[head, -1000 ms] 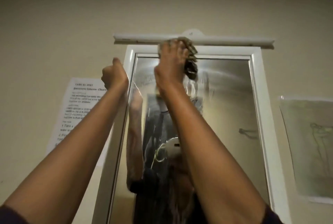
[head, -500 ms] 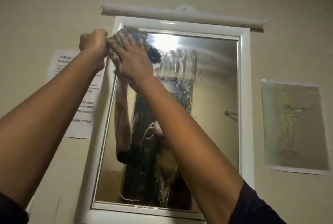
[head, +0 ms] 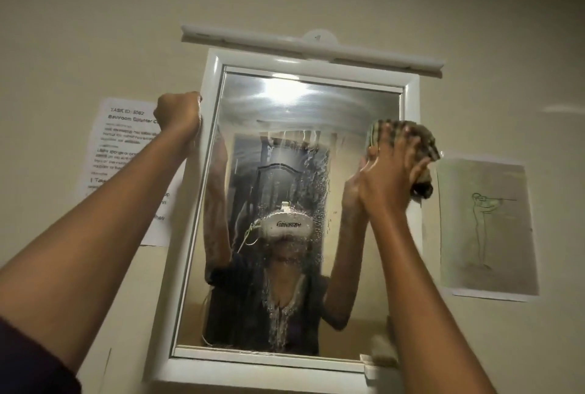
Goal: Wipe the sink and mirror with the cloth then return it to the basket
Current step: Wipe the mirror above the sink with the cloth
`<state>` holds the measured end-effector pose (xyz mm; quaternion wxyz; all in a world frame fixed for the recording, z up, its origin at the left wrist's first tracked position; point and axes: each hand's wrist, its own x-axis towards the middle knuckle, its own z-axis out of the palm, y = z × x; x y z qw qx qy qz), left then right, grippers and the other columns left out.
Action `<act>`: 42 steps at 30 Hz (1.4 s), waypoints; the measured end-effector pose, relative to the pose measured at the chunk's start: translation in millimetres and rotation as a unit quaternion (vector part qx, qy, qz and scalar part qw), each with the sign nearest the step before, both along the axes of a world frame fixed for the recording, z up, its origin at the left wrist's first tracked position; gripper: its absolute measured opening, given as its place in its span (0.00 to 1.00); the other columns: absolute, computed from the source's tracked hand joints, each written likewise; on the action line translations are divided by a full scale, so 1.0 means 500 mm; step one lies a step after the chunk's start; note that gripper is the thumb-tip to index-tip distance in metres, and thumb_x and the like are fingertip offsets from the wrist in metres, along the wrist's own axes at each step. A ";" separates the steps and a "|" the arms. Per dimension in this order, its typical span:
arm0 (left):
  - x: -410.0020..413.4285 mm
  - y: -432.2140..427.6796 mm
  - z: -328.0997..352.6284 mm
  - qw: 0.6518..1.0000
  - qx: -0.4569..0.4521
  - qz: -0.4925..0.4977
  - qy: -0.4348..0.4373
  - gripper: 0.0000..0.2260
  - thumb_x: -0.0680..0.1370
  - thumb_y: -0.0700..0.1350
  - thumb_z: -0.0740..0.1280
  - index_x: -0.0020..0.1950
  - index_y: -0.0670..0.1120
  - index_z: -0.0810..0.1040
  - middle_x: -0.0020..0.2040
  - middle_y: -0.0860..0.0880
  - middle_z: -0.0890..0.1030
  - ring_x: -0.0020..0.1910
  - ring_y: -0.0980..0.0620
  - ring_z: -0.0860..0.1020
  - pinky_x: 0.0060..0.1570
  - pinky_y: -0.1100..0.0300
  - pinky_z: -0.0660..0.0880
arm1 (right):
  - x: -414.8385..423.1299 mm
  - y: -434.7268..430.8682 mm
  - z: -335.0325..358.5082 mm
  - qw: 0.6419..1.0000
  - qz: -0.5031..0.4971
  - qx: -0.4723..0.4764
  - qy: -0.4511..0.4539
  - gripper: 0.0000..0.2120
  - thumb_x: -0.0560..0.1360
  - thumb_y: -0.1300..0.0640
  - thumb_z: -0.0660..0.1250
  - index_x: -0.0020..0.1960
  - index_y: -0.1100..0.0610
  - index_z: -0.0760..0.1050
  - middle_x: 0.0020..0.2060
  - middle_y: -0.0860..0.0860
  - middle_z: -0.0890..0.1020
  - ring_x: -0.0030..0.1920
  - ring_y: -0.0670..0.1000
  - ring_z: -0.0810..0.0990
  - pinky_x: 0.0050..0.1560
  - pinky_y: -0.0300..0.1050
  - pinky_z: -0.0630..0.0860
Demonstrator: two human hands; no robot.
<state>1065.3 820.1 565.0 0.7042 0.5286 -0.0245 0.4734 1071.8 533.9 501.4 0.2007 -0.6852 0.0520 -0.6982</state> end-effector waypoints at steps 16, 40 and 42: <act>-0.003 0.069 -0.029 0.980 0.036 -0.197 -0.019 0.15 0.77 0.53 0.59 0.48 0.43 0.78 0.44 0.46 0.81 0.42 0.50 0.79 0.45 0.59 0.76 | 0.017 0.469 -0.016 0.938 0.148 -0.306 0.073 0.29 0.76 0.60 0.56 0.75 0.55 0.51 0.76 0.54 0.51 0.75 0.57 0.46 0.71 0.66 0.38; 0.022 0.012 -0.089 0.984 0.119 0.130 -0.006 0.16 0.68 0.41 0.76 0.55 0.41 0.82 0.53 0.43 0.85 0.49 0.48 0.83 0.56 0.55 0.79 | -0.030 0.020 -0.261 0.997 0.018 0.028 0.071 0.32 0.72 0.61 0.48 0.75 0.48 0.49 0.76 0.52 0.50 0.76 0.57 0.44 0.72 0.59 0.35; 0.013 0.014 -0.091 0.983 0.128 0.131 0.004 0.16 0.68 0.41 0.76 0.55 0.40 0.82 0.53 0.42 0.84 0.51 0.47 0.82 0.57 0.55 0.78 | -0.027 0.042 -0.307 0.996 0.007 0.051 0.072 0.31 0.71 0.58 0.43 0.75 0.51 0.52 0.76 0.54 0.52 0.75 0.58 0.46 0.72 0.61 0.38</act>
